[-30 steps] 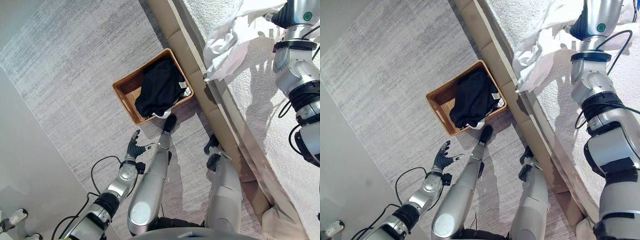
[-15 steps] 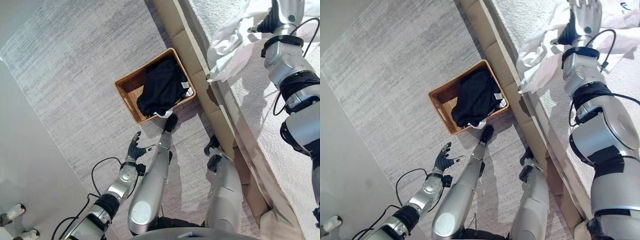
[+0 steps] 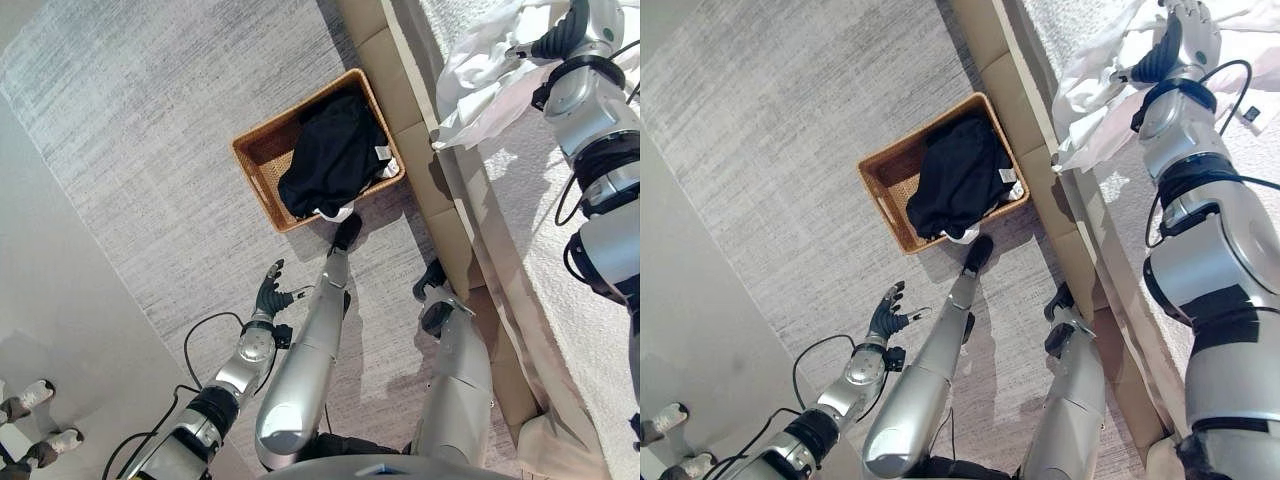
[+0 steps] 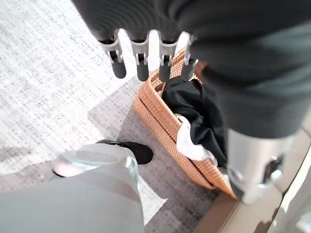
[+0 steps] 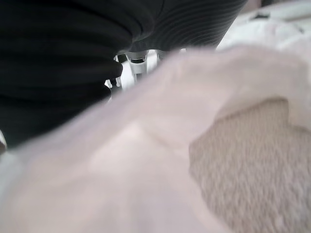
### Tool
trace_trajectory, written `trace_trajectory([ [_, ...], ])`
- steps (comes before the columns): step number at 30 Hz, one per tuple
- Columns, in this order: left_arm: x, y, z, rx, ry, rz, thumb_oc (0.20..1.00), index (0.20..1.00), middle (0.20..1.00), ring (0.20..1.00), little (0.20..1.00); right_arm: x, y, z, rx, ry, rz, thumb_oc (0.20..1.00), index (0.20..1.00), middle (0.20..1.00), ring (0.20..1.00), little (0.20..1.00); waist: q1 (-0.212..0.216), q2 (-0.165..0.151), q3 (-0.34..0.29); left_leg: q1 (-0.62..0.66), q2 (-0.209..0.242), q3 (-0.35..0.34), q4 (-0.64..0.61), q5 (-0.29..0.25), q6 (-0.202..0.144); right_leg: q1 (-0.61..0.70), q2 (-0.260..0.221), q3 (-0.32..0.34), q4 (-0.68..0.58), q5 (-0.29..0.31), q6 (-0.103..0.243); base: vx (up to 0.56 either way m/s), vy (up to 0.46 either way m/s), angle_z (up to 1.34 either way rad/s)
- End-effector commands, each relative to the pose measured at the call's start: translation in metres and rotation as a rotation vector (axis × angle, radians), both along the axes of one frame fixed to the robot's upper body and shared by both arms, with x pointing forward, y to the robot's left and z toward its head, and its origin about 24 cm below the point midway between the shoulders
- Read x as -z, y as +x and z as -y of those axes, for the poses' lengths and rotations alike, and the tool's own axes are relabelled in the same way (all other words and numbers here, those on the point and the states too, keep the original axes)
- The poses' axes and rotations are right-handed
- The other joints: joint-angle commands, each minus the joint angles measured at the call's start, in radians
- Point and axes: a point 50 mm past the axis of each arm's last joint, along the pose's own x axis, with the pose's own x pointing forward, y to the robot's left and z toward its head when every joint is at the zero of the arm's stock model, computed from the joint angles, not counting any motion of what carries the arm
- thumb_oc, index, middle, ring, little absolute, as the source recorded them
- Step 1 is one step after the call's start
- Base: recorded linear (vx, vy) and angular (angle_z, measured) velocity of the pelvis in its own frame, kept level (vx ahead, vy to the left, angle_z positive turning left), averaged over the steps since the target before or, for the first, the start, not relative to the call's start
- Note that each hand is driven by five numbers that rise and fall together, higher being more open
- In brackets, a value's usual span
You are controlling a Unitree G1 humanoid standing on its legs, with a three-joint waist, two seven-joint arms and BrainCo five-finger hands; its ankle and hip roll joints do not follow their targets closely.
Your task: Pick up clothes into the bucket
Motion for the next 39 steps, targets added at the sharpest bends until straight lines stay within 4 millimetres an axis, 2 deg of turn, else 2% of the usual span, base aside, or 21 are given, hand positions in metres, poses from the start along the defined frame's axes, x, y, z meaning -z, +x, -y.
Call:
trace_trajectory([
  [1, 0.004, -0.009, -0.014, -0.035, -0.014, -0.008, 1.000, 1.000, 1.000, 1.000, 1.000, -0.031, -0.012, 0.012, 0.023, -0.076, 0.039, 0.454, 0.454, 0.454, 0.454, 0.454, 0.018, -0.037, 0.000, -0.039, -0.015, 0.076, 0.156, -0.147, 0.050, 0.036, 0.018, 0.096, 0.142, -0.121, 0.041, 0.01, 0.021, -0.15],
  [2, 0.003, -0.008, -0.014, -0.039, -0.021, -0.003, 1.000, 1.000, 1.000, 1.000, 1.000, -0.031, -0.011, 0.009, 0.006, -0.080, 0.039, 0.200, 0.200, 0.200, 0.200, 0.200, 0.014, -0.041, 0.000, -0.051, -0.014, 0.079, 0.175, -0.154, 0.051, 0.026, 0.021, 0.103, 0.148, -0.123, 0.038, 0.01, 0.014, -0.11],
  [7, -0.003, -0.005, -0.020, -0.101, -0.057, 0.023, 1.000, 1.000, 1.000, 1.000, 1.000, -0.047, -0.013, -0.009, -0.013, -0.264, 0.091, 0.200, 0.200, 0.200, 0.200, 0.200, -0.018, -0.067, 0.000, -0.094, -0.018, 0.101, 0.236, -0.182, 0.058, -0.024, 0.026, 0.153, 0.179, -0.124, 0.025, 0.01, 0.022, -0.06],
  [13, -0.005, -0.007, -0.028, -0.144, -0.060, 0.036, 1.000, 1.000, 1.000, 1.000, 1.000, -0.058, -0.016, -0.027, -0.099, -0.249, 0.203, 0.200, 0.200, 0.200, 0.200, 0.200, -0.032, -0.087, 0.000, -0.092, -0.018, 0.114, 0.252, -0.198, 0.066, -0.031, 0.031, 0.174, 0.171, -0.122, 0.021, 0.00, 0.016, -0.10],
  [16, -0.006, -0.007, -0.032, -0.159, -0.053, 0.048, 1.000, 1.000, 1.000, 1.000, 1.000, -0.072, -0.023, -0.036, -0.138, -0.272, 0.289, 0.200, 0.200, 0.200, 0.200, 0.200, -0.043, -0.093, 0.000, -0.088, -0.019, 0.121, 0.248, -0.199, 0.067, -0.027, 0.032, 0.181, 0.161, -0.117, 0.021, 0.00, 0.006, -0.10],
  [21, -0.009, -0.007, -0.035, -0.168, -0.035, 0.067, 1.000, 1.000, 1.000, 1.000, 1.000, -0.089, -0.037, -0.037, -0.170, -0.194, 0.459, 0.200, 0.200, 0.200, 0.200, 0.200, -0.058, -0.100, 0.000, -0.076, -0.014, 0.124, 0.227, -0.194, 0.068, -0.017, 0.036, 0.184, 0.135, -0.103, 0.026, -0.01, 0.004, 0.03],
  [27, -0.014, -0.005, -0.044, -0.171, 0.009, 0.090, 1.000, 1.000, 1.000, 1.000, 1.000, -0.124, -0.069, -0.050, -0.282, -0.063, 0.764, 0.200, 0.200, 0.200, 0.200, 0.200, -0.077, -0.122, 0.000, 0.021, 0.011, 0.141, 0.181, -0.195, 0.066, 0.072, 0.059, 0.184, 0.067, -0.084, 0.040, -0.01, 0.011, -0.08],
  [28, -0.017, -0.004, -0.047, -0.169, 0.021, 0.104, 1.000, 1.000, 1.000, 1.000, 1.000, -0.127, -0.072, -0.051, -0.294, -0.069, 0.781, 0.200, 0.200, 0.200, 0.200, 0.200, -0.079, -0.127, 0.000, 0.047, 0.017, 0.147, 0.171, -0.196, 0.065, 0.095, 0.064, 0.183, 0.055, -0.079, 0.043, -0.09, 0.062, -0.19],
  [29, -0.025, 0.001, -0.050, -0.158, 0.036, 0.138, 1.000, 1.000, 1.000, 1.000, 1.000, -0.135, -0.080, -0.052, -0.315, -0.053, 0.829, 0.200, 0.200, 0.200, 0.200, 0.200, -0.082, -0.138, 0.000, 0.083, 0.027, 0.156, 0.141, -0.163, 0.066, 0.135, 0.071, 0.175, 0.012, -0.039, 0.040, -0.01, 0.026, -0.21],
  [30, -0.023, 0.000, -0.050, -0.159, 0.036, 0.132, 1.000, 1.000, 1.000, 1.000, 1.000, -0.133, -0.079, -0.052, -0.317, -0.052, 0.823, 0.200, 0.200, 0.200, 0.200, 0.200, -0.082, -0.140, 0.000, 0.105, 0.029, 0.155, 0.146, -0.194, 0.064, 0.154, 0.075, 0.183, 0.020, -0.067, 0.046, -0.08, 0.054, -0.37],
  [31, -0.030, 0.003, -0.052, -0.156, 0.041, 0.159, 1.000, 1.000, 1.000, 1.000, 1.000, -0.137, -0.084, -0.053, -0.328, -0.061, 0.833, 0.200, 0.200, 0.200, 0.200, 0.200, -0.086, -0.147, 0.000, 0.125, 0.033, 0.160, 0.127, -0.163, 0.065, 0.174, 0.078, 0.175, -0.009, -0.031, 0.043, 0.02, -0.002, -0.39],
  [32, -0.042, 0.008, -0.052, -0.131, 0.028, 0.204, 1.000, 1.000, 1.000, 1.000, 1.000, -0.142, -0.089, -0.054, -0.354, -0.060, 0.841, 0.200, 0.200, 0.200, 0.200, 0.200, -0.094, -0.159, 0.000, 0.195, 0.046, 0.171, 0.104, -0.166, 0.062, 0.246, 0.088, 0.175, -0.044, -0.025, 0.046, -0.05, 0.029, -0.35],
  [33, -0.041, 0.007, -0.052, -0.131, 0.028, 0.202, 1.000, 1.000, 1.000, 1.000, 1.000, -0.142, -0.088, -0.054, -0.354, -0.059, 0.840, 0.200, 0.200, 0.200, 0.200, 0.200, -0.093, -0.159, 0.000, 0.199, 0.047, 0.170, 0.101, -0.166, 0.062, 0.250, 0.089, 0.175, -0.048, -0.023, 0.046, 0.05, -0.014, -0.24],
  [34, -0.061, 0.014, -0.054, -0.110, 0.003, 0.279, 1.000, 1.000, 1.000, 1.000, 1.000, -0.145, -0.091, -0.054, -0.375, -0.057, 0.835, 0.200, 0.200, 0.200, 0.200, 0.200, -0.104, -0.174, 0.000, 0.281, 0.057, 0.181, 0.076, -0.169, 0.058, 0.332, 0.103, 0.181, -0.089, -0.015, 0.051, 0.04, -0.001, -0.19],
  [35, -0.061, 0.014, -0.055, -0.110, 0.003, 0.277, 1.000, 1.000, 1.000, 1.000, 1.000, -0.145, -0.091, -0.054, -0.376, -0.057, 0.834, 0.200, 0.200, 0.200, 0.200, 0.200, -0.104, -0.174, 0.000, 0.285, 0.058, 0.181, 0.074, -0.168, 0.058, 0.336, 0.104, 0.181, -0.092, -0.014, 0.051, 0.06, -0.008, -0.23],
  [36, -0.071, 0.016, -0.055, -0.095, -0.012, 0.315, 1.000, 1.000, 1.000, 1.000, 1.000, -0.146, -0.093, -0.054, -0.388, -0.054, 0.835, 0.200, 0.200, 0.200, 0.200, 0.200, -0.106, -0.180, -0.003, 0.325, 0.062, 0.186, 0.059, -0.170, 0.056, 0.374, 0.109, 0.181, -0.113, -0.009, 0.052, 0.06, -0.021, -0.23],
  [39, -0.107, 0.022, -0.057, -0.047, -0.097, 0.441, 1.000, 1.000, 1.000, 1.000, 1.000, -0.142, -0.092, -0.056, -0.442, -0.047, 0.787, 0.200, 0.200, 0.200, 0.200, 0.200, -0.136, -0.198, -0.078, 0.447, 0.081, 0.203, -0.005, -0.173, 0.047, 0.495, 0.134, 0.183, -0.194, 0.009, 0.060, 0.13, -0.034, -0.27],
])
